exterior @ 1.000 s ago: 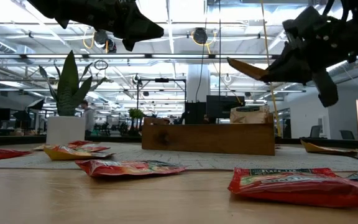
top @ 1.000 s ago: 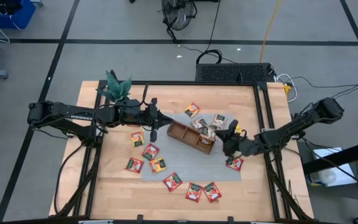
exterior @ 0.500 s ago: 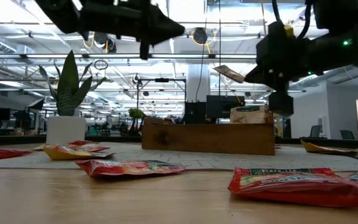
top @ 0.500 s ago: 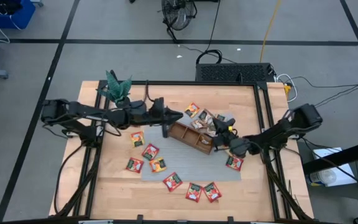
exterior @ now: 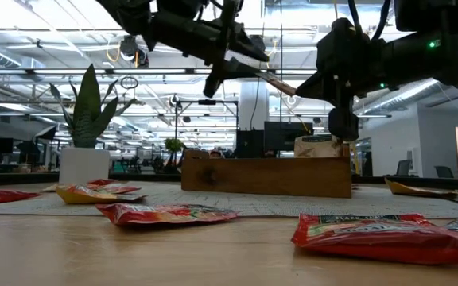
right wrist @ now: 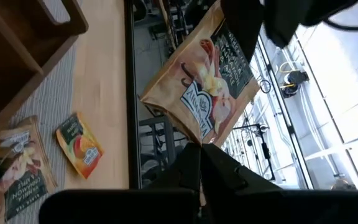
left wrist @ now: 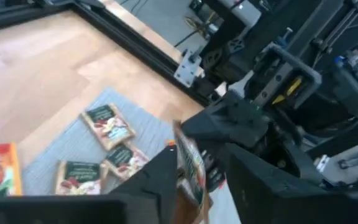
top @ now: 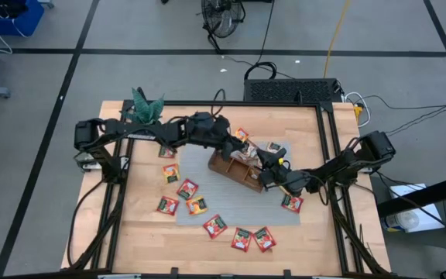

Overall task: Pick & Place Tea
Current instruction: Put the brown tea into the right part of the wooden organizer

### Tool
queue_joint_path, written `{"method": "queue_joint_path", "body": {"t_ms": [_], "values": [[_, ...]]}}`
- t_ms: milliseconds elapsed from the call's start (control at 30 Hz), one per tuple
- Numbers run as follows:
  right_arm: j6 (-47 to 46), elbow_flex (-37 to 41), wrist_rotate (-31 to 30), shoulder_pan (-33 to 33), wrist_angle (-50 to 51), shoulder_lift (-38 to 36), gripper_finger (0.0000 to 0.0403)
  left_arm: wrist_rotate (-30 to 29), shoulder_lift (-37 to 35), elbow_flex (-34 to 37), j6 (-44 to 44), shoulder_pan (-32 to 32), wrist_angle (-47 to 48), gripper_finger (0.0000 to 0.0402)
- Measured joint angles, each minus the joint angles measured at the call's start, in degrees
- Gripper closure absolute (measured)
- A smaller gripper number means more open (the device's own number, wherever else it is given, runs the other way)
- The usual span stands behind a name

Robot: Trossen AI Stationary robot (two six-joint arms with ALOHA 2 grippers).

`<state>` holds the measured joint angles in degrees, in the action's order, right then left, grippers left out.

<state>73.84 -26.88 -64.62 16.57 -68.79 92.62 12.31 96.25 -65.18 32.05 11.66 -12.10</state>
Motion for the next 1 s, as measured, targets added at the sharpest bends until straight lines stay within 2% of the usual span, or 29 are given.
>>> {"method": "queue_joint_path", "body": {"t_ms": [233, 867, 1000], "values": [[0.11, -0.02, 0.39, -0.5, -0.25, 0.0, 0.0403, -0.04, 0.65, -1.14, -0.36, -0.11, 1.87, 0.0228], [0.92, -0.02, 2.01, -1.24, -3.08, -0.04, 0.0403, -0.25, 0.65, -1.11, -0.43, -0.48, 3.89, 0.0227], [0.64, -0.02, 2.01, -1.24, -3.06, -0.04, 0.0403, -0.25, 0.65, -1.1, -0.44, -0.48, 4.96, 0.0248]]}}
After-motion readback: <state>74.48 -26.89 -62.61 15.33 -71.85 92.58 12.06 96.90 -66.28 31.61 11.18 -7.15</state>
